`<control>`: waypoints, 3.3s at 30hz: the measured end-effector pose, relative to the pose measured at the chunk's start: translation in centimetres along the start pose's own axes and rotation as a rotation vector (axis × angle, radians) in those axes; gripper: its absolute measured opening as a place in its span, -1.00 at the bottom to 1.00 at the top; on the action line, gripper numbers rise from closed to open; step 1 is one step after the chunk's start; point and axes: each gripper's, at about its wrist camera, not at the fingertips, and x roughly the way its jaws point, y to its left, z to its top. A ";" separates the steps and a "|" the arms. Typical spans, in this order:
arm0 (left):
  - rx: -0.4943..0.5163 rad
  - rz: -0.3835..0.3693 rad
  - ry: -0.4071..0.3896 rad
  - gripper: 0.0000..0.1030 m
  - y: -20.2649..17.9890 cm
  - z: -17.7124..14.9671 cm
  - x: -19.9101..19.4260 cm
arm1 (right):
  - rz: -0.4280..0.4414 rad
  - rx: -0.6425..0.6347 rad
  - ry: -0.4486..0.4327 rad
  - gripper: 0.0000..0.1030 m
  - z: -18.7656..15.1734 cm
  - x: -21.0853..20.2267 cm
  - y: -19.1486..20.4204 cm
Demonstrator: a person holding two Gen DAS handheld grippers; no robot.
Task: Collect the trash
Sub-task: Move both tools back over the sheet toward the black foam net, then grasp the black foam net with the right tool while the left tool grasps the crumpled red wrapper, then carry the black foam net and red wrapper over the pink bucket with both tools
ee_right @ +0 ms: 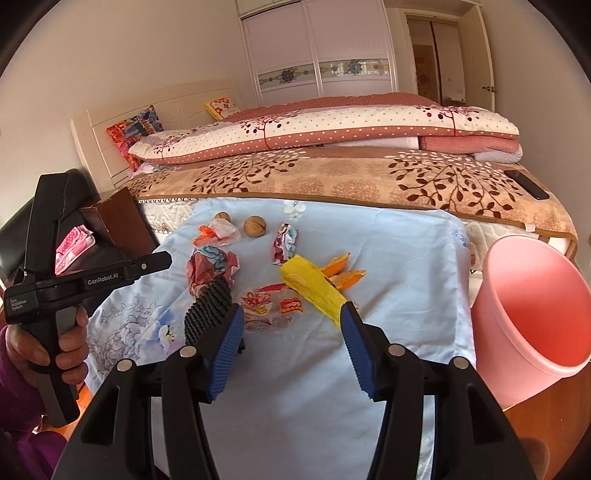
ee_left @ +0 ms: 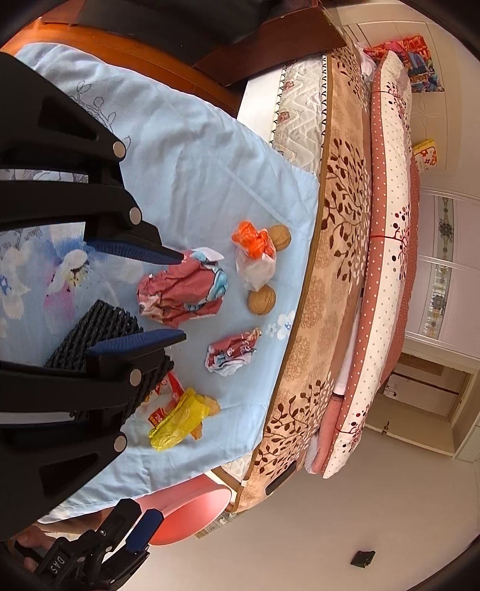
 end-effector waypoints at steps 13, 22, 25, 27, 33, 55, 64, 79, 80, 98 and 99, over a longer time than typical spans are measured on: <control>-0.082 -0.030 0.081 -0.30 2.6 0.1 3.0 | 0.105 -0.077 0.182 0.05 -0.3 6.1 4.0; -0.137 -0.021 0.143 -0.30 2.3 0.4 6.4 | 0.148 -0.069 0.242 0.04 -0.5 7.9 4.6; -0.134 -0.016 0.145 -0.29 2.1 0.5 6.7 | 0.154 -0.072 0.246 -0.21 -0.6 8.0 4.8; -0.137 -0.014 0.149 -0.26 2.0 0.4 6.8 | 0.157 -0.068 0.254 -0.37 -0.7 8.0 4.7; -0.177 -0.048 0.169 -0.18 2.2 0.3 6.9 | 0.185 -0.054 0.236 -0.76 -0.8 7.2 4.2; -0.142 -0.017 0.139 -0.24 0.3 0.0 7.3 | 0.140 0.038 0.045 -0.79 0.7 0.0 0.5; -0.094 -0.007 0.077 -0.46 -0.3 0.2 5.3 | 0.117 0.076 0.013 -0.79 0.6 -0.9 -1.0; 0.028 -0.095 -0.071 -0.46 -5.3 1.9 0.2 | 0.027 0.175 -0.070 -0.79 0.6 -2.7 -4.7; 0.041 -0.103 -0.078 -0.46 -5.9 2.0 0.0 | 0.018 0.183 -0.078 -0.79 0.6 -2.9 -5.1; 0.223 -0.282 -0.106 -0.46 -16.9 2.5 0.3 | -0.193 0.332 -0.200 -0.78 -0.4 -7.3 -13.0; 0.235 -0.291 -0.106 -0.46 -17.5 2.4 0.4 | -0.202 0.343 -0.205 -0.79 -0.5 -7.5 -13.5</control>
